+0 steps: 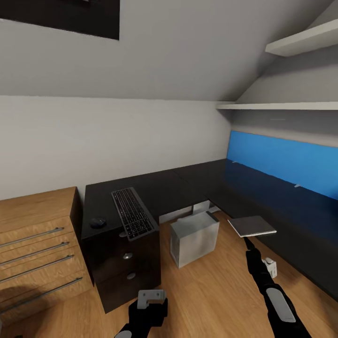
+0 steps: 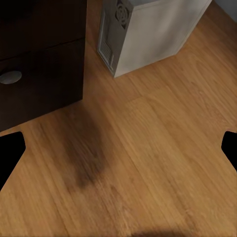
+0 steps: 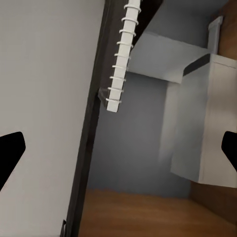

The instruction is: In the bedroom, organize the workspace by keeping the computer under the desk, ensuring the monitor is on the desk, placing the keyboard on the desk next to the monitor, placing the mouse on the desk next to the keyboard, moving the folder from the swivel chair onto the desk next to the mouse, stacking the notebook on top of the folder with the pen on top of the notebook, and positioning the swivel chair next to the desk.

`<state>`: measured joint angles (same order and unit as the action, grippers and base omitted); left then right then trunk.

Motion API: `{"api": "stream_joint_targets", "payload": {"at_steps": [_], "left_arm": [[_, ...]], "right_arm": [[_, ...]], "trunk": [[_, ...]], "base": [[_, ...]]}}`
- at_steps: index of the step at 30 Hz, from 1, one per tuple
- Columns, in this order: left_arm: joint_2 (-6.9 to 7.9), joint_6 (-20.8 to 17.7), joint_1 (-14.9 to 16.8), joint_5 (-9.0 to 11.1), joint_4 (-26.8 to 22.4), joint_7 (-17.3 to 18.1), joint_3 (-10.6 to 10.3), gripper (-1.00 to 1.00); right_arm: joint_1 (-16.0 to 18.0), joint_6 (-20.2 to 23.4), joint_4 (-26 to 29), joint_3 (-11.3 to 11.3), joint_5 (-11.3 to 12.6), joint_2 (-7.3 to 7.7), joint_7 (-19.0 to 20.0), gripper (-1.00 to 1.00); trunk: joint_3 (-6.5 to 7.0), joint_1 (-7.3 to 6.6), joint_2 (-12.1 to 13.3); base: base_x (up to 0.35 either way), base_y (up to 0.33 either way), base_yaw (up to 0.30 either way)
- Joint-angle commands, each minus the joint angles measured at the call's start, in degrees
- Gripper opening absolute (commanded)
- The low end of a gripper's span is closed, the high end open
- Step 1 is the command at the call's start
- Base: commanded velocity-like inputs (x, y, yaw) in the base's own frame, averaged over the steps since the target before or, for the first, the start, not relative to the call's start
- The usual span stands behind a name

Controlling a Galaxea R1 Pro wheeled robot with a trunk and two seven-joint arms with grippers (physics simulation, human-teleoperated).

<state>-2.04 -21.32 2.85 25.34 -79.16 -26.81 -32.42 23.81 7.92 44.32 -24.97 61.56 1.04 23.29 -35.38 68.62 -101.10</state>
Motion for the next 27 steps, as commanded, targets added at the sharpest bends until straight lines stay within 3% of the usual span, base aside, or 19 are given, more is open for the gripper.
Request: {"api": "stream_joint_targets", "payload": {"at_steps": [1,11,16,27], "left_arm": [[0.02,-0.1,0.1,0.5,-0.1,-0.5,-0.1,1.00],[0.02,-0.1,0.1,0.5,-0.1,-0.5,-0.1,1.00],[0.02,-0.1,0.1,0.5,-0.1,-0.5,0.0,1.00],[0.02,-0.1,0.1,0.5,-0.1,-0.3,0.0,1.00]], "right_arm": [[0.0,0.5,0.0,-0.2,0.9,-0.01,0.2,1.00],[0.0,0.3,0.0,-0.3,2.2,0.02,0.1,1.00],[0.0,0.3,-0.1,-0.5,2.3,0.02,0.0,1.00],[0.0,0.4,-0.2,-3.9,2.4,-0.06,-0.4,1.00]], "trunk": [[-0.06,-0.01,0.0],[-0.06,-0.01,0.0],[-0.06,-0.01,0.0],[-0.06,-0.01,0.0]], "base": [[0.000,0.000,0.000],[0.009,0.000,0.000],[0.218,0.000,0.000],[0.051,0.000,0.000]]}}
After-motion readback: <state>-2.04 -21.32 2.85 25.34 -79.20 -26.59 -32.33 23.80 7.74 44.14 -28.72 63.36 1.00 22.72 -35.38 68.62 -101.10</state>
